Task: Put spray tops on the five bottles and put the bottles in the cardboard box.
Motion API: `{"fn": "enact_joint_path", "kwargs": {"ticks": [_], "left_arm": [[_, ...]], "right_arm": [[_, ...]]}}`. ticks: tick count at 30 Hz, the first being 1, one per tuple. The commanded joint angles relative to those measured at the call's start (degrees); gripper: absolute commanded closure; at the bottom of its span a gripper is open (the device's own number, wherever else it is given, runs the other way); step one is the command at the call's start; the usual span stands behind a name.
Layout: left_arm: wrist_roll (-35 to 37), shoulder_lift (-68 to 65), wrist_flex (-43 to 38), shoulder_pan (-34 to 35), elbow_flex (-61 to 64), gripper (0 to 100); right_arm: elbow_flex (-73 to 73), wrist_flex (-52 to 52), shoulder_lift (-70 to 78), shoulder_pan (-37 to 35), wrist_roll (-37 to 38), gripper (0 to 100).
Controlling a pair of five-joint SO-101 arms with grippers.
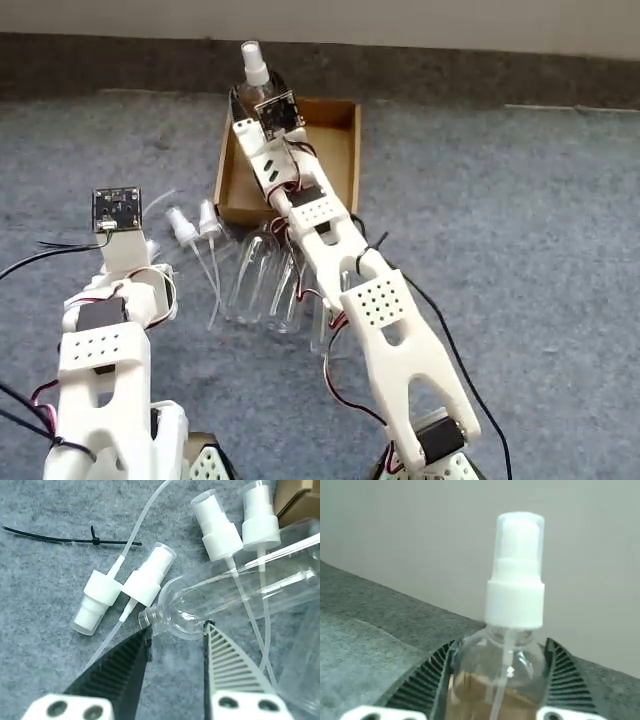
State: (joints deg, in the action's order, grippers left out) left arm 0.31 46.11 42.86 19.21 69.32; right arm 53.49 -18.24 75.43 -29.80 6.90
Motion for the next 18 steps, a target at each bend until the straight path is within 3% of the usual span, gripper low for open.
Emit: {"fn": "enact_joint_path", "kwargs": {"ticks": [1,13,18], "left_arm": [[-0.2,0.6,-0.7,0.3,0.0,84],[-0.2,0.6,-0.7,0.3,0.0,84],[-0.2,0.6,-0.7,0.3,0.0,84]], "right_arm": [[5.7,2.4,-1.3,-0.7,0.8,73.8],[16.3,12.1,-1.3,-0.8,0.8,73.8],[24.8,21.4,-1.7,-0.7,0.8,73.8]]}}
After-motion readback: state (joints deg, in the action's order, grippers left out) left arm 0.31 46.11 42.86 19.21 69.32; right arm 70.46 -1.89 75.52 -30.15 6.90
